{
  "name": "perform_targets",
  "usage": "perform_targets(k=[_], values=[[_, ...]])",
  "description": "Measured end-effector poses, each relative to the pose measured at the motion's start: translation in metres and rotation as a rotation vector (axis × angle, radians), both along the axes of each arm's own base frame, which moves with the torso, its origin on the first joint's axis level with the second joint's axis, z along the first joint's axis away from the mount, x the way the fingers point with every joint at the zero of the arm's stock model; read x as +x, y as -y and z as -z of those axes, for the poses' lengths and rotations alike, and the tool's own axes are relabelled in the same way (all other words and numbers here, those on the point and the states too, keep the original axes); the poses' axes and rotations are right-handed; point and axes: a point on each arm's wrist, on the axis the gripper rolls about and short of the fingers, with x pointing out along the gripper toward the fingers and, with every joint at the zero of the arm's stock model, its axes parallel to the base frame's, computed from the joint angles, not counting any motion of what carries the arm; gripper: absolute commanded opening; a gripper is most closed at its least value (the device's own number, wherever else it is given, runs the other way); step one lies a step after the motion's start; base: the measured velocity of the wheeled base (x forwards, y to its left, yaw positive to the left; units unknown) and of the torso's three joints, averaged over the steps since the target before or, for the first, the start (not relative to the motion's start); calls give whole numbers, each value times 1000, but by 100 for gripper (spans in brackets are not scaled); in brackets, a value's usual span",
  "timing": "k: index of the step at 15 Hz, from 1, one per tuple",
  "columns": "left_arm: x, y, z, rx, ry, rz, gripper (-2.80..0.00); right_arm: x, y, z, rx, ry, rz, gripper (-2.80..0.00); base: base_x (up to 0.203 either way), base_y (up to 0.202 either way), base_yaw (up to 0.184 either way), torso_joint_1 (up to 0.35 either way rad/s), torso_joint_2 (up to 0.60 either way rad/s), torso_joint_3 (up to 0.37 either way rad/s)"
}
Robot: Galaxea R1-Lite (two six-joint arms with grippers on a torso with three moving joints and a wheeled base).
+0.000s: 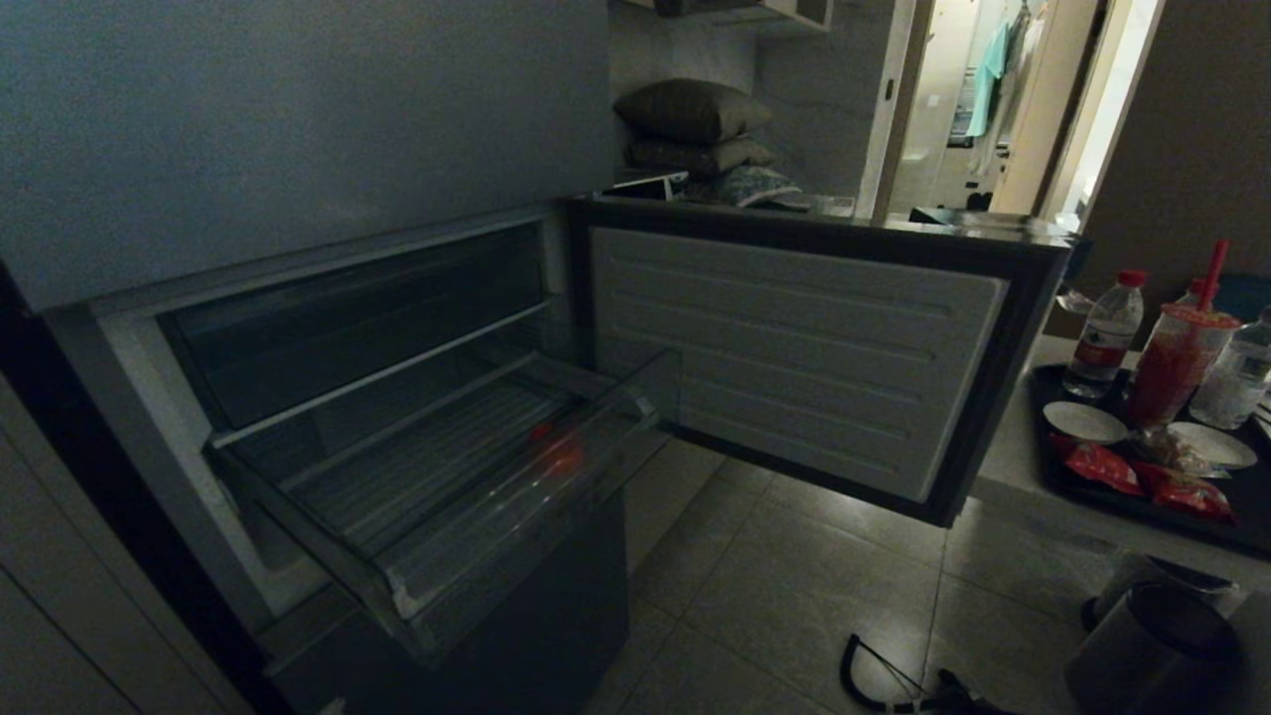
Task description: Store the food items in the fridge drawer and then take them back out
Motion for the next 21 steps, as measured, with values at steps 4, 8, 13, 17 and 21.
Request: perform_targets(k=[4,8,13,17,21], values=[[0,0,0,0,0,-1,-280,0,0,0,-2,1,0,-280,0,0,0,246,-525,-246],[0,0,0,0,0,0,-280,0,0,0,-18,1,-9,-280,0,0,0,15,-10,-13],[0,0,0,0,0,0,-280,3,2,-17,47,-35,79,-280,0,0,0,0,0,0],[0,0,0,0,0,0,-280,22,4,-65,202,-89,302,-280,0,0,0,0,0,0],[0,0,0,0,0,0,-280,78,19,-100,295,-224,502,-280,0,0,0,0,0,0]])
